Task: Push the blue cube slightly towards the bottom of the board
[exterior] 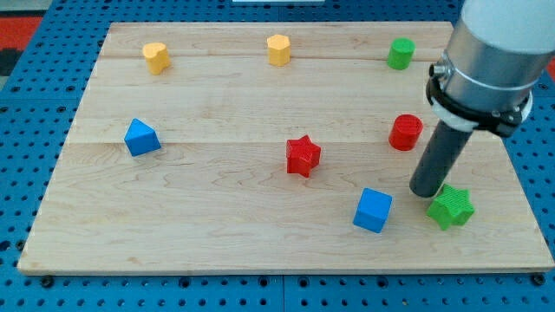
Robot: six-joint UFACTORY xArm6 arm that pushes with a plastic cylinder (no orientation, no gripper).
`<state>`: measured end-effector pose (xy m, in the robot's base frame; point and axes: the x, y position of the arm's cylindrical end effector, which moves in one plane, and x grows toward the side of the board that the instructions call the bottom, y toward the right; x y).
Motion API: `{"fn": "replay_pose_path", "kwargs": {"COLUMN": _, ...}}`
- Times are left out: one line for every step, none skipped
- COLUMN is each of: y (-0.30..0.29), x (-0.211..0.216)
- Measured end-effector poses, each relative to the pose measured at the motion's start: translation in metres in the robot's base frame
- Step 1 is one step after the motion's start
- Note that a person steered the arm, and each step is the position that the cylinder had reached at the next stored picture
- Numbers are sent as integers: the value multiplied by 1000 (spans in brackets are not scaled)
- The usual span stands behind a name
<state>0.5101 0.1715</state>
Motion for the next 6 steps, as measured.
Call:
{"fn": "replay_pose_path", "kwargs": {"y": 2, "x": -5}}
{"fn": "replay_pose_path", "kwargs": {"y": 7, "x": -5}}
{"fn": "replay_pose_path", "kwargs": {"y": 41, "x": -1}}
{"fn": "replay_pose_path", "kwargs": {"y": 47, "x": 0}}
{"fn": "replay_pose_path", "kwargs": {"y": 50, "x": 3}}
{"fn": "replay_pose_path", "kwargs": {"y": 50, "x": 27}}
